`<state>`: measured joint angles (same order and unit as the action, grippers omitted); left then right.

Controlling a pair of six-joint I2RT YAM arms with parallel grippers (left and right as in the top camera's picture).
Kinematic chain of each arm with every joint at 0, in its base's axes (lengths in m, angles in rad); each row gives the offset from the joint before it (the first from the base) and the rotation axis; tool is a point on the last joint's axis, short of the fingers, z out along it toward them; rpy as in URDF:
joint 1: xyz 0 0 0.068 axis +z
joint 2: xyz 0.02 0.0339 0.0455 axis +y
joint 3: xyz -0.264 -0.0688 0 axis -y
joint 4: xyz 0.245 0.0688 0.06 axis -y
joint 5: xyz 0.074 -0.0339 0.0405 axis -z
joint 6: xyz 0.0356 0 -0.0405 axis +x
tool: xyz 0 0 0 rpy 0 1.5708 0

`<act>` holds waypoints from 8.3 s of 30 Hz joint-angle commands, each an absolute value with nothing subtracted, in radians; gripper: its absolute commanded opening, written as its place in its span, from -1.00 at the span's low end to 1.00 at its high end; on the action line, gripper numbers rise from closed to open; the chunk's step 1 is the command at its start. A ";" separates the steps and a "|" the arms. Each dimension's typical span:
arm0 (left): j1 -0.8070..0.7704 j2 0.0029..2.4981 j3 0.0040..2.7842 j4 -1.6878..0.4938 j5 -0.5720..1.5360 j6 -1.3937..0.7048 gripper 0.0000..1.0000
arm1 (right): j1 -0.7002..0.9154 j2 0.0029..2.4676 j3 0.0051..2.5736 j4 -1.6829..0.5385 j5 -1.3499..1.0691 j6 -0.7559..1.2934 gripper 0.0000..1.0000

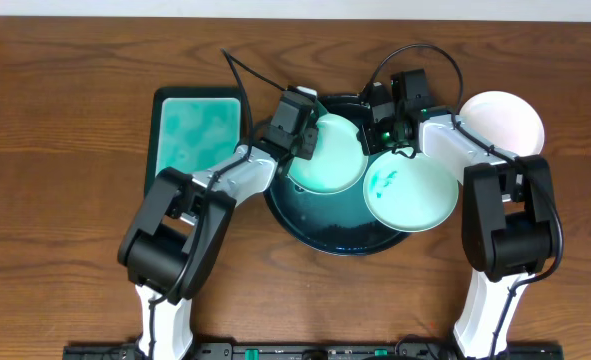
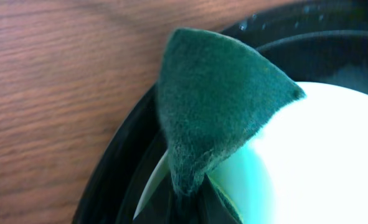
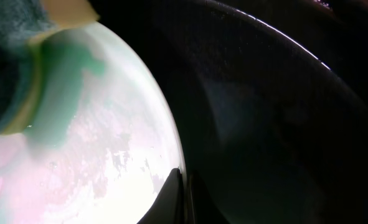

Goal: Clean dirty plates on tray and stack at the side
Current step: 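Scrub the upper mint plate again with the left gripper's sponge, then lift the mint plate with the right gripper and stack it on the white plate, then reach the right gripper to the remaining mint plate and grip its rim, then scrub the remaining mint plate with the left gripper's sponge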

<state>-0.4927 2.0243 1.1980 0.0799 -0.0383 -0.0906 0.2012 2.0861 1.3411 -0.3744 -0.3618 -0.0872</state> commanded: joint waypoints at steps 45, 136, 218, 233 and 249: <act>-0.044 1.726 1.195 -0.359 -0.023 -0.205 -0.85 | 0.647 1.739 1.340 -0.149 0.992 -0.934 -0.98; -0.044 1.732 1.195 -0.373 -0.023 -0.205 -0.86 | -0.251 1.773 1.317 -1.036 -0.276 0.046 0.48; -0.045 1.847 1.188 -0.354 -0.094 -0.327 -0.86 | 0.168 1.905 1.092 -0.479 -0.236 0.297 -0.98; -0.071 1.609 1.187 -0.366 0.263 -0.364 -0.86 | 0.172 1.912 1.092 -0.438 -0.214 0.294 -0.98; -0.390 1.699 1.186 -0.255 0.303 -0.435 -0.86 | 0.175 1.912 1.092 -0.426 -0.286 0.205 -0.98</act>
<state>-0.3305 1.6390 1.1851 -0.2790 0.2867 -0.4229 0.1593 1.8900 1.0893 -0.4255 -0.2806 0.2340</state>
